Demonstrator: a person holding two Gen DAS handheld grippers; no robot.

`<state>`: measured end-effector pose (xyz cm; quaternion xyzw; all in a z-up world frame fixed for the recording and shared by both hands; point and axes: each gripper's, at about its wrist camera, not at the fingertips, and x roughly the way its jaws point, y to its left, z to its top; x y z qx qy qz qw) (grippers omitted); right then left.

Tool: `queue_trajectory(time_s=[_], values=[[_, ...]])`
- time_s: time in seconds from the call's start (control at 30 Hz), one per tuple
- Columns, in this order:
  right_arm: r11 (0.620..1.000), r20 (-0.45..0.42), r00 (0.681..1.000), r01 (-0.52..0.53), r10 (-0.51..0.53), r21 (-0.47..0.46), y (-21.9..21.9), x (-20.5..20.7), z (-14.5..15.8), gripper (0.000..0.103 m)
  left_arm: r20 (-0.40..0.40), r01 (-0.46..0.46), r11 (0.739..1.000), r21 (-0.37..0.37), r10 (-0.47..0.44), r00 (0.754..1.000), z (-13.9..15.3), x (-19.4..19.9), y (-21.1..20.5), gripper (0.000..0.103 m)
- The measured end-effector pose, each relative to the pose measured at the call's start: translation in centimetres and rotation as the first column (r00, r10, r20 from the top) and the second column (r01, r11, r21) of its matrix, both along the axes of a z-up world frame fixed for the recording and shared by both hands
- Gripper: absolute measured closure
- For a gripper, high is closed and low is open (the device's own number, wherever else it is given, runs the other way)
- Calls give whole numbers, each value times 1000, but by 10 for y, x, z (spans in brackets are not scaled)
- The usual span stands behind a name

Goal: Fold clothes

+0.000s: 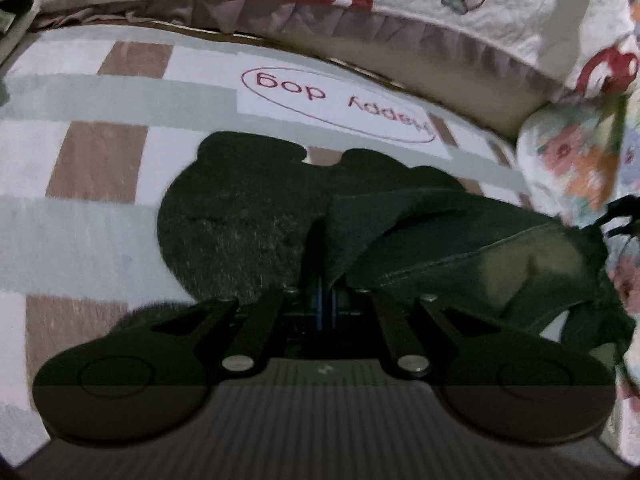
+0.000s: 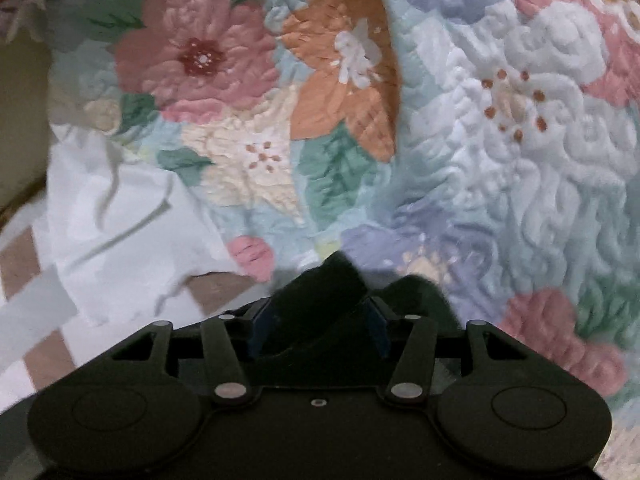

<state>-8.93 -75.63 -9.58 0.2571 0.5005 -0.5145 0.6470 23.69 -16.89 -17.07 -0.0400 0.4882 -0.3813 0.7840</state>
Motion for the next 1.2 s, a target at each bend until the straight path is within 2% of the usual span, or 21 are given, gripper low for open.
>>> queue_trajectory(time_s=[0.07,0.13,0.27,0.33,0.43,0.53,0.57,0.67,0.7,0.73,0.8,0.87,1.03,1.1,1.2], values=[[1000,-11,1000,-12,12,-3,-8,-1,5,43,36,13,1000,15,-14,999,-2,2,-3,99],[1000,-6,1000,-16,16,-11,-13,2,10,37,60,25,999,24,-27,998,-5,4,-6,99],[1000,-9,1000,-7,6,-31,-20,18,4,36,-45,26,1000,17,-25,999,-7,2,3,98],[997,-79,995,-62,58,-48,-15,30,-6,36,-44,18,1000,15,-18,999,-8,2,6,98],[987,-184,974,-147,132,-68,-9,48,-20,36,20,17,998,62,-18,1000,-10,-2,2,97],[972,-341,926,-210,163,-105,-1,60,-37,31,21,7,998,56,-8,1000,-10,-5,4,97],[969,-356,920,-219,167,-111,2,59,-41,31,19,3,998,56,-5,1000,-11,-5,4,97],[973,-296,940,-208,169,-104,10,47,-45,34,-34,-25,998,53,27,999,-12,1,7,95],[977,-253,953,-195,168,-87,14,41,-43,54,-41,-32,998,53,34,999,-12,3,8,94],[981,-196,965,-187,172,-57,18,33,-41,67,-44,-38,998,52,40,998,-11,5,9,94],[977,-138,969,-210,204,-33,35,23,-38,73,-31,-39,997,64,41,999,-10,5,10,90],[969,-114,964,-246,241,-27,56,11,-36,75,9,-28,995,92,28,1000,-10,0,10,88],[982,17,982,-190,190,-21,95,-38,-43,77,36,-9,992,124,5,999,-6,-5,5,88],[980,55,979,-193,196,-49,108,-56,-50,75,55,-7,991,132,0,998,-6,-6,2,86],[977,163,967,-175,193,-121,116,-77,-54,71,71,-20,993,120,11,997,-7,-6,0,83]])
